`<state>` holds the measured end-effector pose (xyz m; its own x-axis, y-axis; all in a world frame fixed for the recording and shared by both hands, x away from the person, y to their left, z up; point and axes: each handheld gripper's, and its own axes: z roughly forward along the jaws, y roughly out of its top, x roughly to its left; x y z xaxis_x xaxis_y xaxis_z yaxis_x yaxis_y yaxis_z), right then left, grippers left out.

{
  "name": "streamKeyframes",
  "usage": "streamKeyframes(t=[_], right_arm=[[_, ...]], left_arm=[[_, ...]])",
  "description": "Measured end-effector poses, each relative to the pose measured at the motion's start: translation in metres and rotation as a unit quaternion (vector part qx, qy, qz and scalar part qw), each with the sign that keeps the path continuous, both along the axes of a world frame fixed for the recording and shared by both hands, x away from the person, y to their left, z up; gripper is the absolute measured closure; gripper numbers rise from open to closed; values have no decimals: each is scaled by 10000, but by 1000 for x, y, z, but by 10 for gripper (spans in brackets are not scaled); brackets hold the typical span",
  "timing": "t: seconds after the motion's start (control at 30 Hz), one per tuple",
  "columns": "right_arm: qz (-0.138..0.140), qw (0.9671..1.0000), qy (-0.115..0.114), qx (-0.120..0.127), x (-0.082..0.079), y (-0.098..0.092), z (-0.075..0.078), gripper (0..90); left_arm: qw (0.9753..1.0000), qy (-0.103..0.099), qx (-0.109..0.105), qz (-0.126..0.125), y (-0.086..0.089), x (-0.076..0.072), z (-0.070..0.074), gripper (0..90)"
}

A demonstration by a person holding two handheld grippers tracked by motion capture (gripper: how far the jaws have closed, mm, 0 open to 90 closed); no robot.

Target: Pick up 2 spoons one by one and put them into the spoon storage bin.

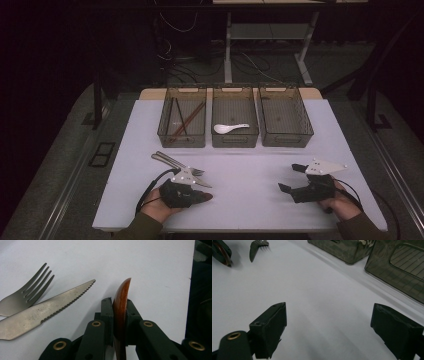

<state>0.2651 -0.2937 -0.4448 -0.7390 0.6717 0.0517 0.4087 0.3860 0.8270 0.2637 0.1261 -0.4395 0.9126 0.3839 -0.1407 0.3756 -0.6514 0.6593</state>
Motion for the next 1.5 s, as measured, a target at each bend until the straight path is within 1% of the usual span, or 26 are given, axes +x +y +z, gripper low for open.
streamKeyframes(t=[0.13,0.33,0.43,0.53,0.57,0.6,0.63,0.7,0.73,0.8,0.87,0.9,0.97,1.0,1.07,1.1,1.17,1.23,1.27,1.4,1.5], right_arm=[[0,10000,3,-1,0,0,0,132],[6,10000,2,0,0,0,0,132],[7,10000,0,-3,0,0,0,131],[2,10000,3,-1,0,0,0,132],[-2,10000,8,-2,0,1,0,132],[-6,10000,9,1,0,1,0,132],[-11,10000,13,12,0,1,0,132],[-16,10000,8,19,0,2,0,132],[-20,10000,22,16,0,2,0,132],[8,10000,26,26,0,3,-1,131],[-3,10000,42,19,-1,4,-1,131],[-19,10000,43,18,-1,4,-1,131],[-54,10000,38,19,-2,2,-1,131],[-95,9999,46,14,-3,1,0,131],[-195,9998,25,43,-3,-1,0,132],[-243,9997,57,77,-5,-2,0,132],[-286,9996,64,62,-7,-3,0,131],[-319,9994,66,75,-8,-5,0,131],[-326,9994,39,96,-7,-5,0,132],[-317,9995,60,68,-5,-5,-1,132],[-311,9995,56,92,-5,-5,-1,132]], left_arm=[[10000,-30,34,-7,-1,0,1,806],[10000,59,7,38,0,0,1,808],[10000,-8,55,33,0,1,1,808],[10000,24,32,57,1,1,2,809],[9999,35,-13,95,1,1,2,809],[10000,-1,-28,69,1,2,3,808],[9999,45,-59,131,1,1,4,809],[9999,9,-71,133,2,3,5,808],[9998,55,-90,194,3,2,5,808],[9996,34,-159,216,4,5,7,809],[9993,85,-243,288,5,5,9,809],[9993,50,-267,272,6,6,10,809],[9987,89,-342,357,5,7,11,809],[9988,69,-361,316,5,9,12,808],[9988,76,-369,320,4,11,15,809],[9986,76,-391,336,4,12,16,809],[9983,88,-439,373,2,14,17,809],[9983,77,-440,377,1,18,19,808],[9982,60,-454,379,1,20,20,809],[9978,5,-511,422,-2,27,25,809],[9975,-46,-543,441,-5,34,29,809]])
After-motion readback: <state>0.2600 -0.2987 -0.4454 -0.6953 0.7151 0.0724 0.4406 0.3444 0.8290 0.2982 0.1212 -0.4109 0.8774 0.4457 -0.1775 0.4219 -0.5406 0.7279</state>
